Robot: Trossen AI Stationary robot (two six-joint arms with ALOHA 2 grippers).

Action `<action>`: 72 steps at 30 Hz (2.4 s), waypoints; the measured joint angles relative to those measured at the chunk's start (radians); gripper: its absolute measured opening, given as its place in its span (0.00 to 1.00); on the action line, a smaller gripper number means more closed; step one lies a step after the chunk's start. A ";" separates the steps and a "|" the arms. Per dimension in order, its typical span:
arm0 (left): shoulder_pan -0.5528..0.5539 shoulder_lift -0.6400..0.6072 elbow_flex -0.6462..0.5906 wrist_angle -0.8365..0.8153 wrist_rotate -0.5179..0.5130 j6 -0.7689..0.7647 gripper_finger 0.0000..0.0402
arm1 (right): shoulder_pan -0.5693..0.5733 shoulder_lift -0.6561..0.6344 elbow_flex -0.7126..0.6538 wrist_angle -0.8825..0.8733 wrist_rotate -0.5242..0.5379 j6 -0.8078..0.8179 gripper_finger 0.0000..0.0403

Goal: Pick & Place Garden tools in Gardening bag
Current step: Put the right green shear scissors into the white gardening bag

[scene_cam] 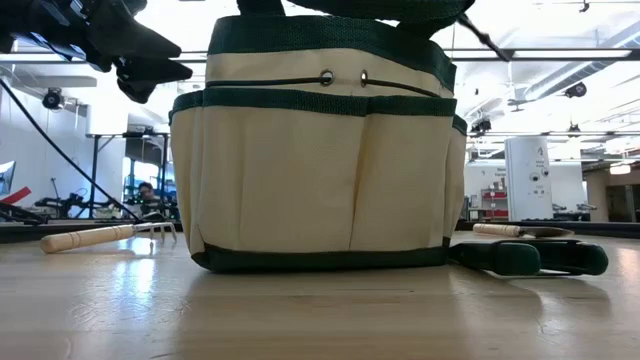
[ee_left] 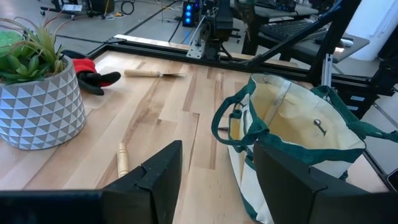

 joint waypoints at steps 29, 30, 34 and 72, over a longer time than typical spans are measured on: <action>0.000 0.000 0.000 0.008 0.002 -0.054 0.50 | 0.000 0.000 -0.001 0.783 -0.502 -0.891 0.04; 0.000 0.000 0.000 0.008 0.002 -0.054 0.50 | -0.006 0.000 -0.001 0.788 -0.523 -0.888 0.04; 0.000 0.000 0.000 0.008 0.002 -0.054 0.50 | -0.040 0.014 -0.009 0.813 -0.581 -0.848 0.04; 0.000 0.000 0.000 0.010 0.002 -0.061 0.50 | -0.230 0.185 -0.006 0.646 -0.907 -0.654 0.04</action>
